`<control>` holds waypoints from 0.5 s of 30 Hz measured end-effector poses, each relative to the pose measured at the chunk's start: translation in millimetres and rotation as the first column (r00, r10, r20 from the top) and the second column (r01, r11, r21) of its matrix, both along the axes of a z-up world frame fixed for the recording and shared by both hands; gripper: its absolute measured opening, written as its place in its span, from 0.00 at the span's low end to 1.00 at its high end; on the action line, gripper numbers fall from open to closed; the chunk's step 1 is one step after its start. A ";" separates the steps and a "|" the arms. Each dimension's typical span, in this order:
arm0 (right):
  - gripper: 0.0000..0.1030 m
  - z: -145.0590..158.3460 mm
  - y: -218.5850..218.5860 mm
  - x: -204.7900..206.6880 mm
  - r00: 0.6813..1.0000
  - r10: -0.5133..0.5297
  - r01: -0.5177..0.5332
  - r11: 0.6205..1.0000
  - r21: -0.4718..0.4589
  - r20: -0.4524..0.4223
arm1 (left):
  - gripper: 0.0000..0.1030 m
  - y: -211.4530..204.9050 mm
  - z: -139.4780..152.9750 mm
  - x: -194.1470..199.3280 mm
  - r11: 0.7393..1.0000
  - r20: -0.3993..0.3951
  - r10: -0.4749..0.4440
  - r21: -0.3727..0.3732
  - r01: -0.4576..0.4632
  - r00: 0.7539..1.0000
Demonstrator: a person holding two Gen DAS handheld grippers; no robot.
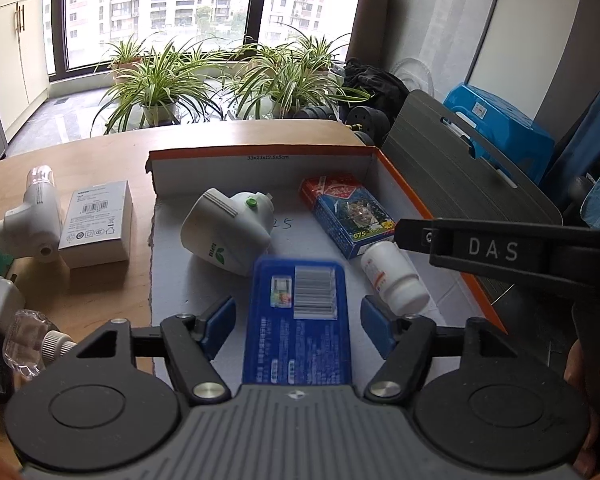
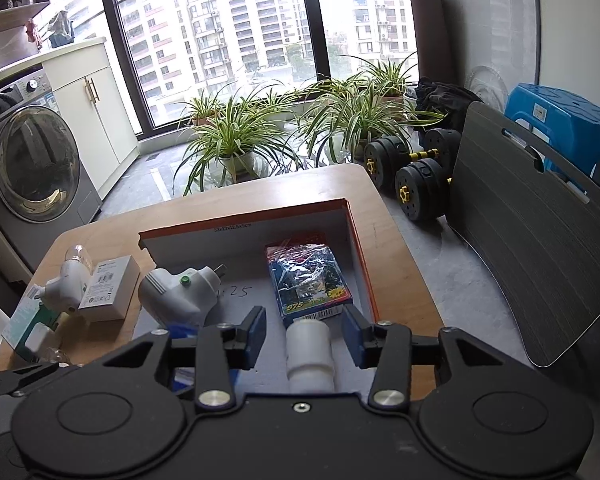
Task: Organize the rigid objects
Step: 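Lower blue case with left gripper while right gripper lowers pill bottle into tray, then open left gripper releasing blue case while right gripper releases pill bottle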
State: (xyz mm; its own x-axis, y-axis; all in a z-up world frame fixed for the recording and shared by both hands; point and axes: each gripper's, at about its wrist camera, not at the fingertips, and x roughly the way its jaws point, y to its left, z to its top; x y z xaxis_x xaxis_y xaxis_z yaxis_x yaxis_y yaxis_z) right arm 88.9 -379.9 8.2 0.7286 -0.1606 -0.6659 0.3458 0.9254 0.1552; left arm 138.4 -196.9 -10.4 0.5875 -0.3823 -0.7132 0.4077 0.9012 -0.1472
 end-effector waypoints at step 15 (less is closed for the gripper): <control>0.81 24.0 32.2 -27.7 0.999 -0.005 0.005 1.000 -0.002 0.047 | 0.96 52.0 19.3 -24.7 0.995 0.033 0.097 0.023 -0.098 0.995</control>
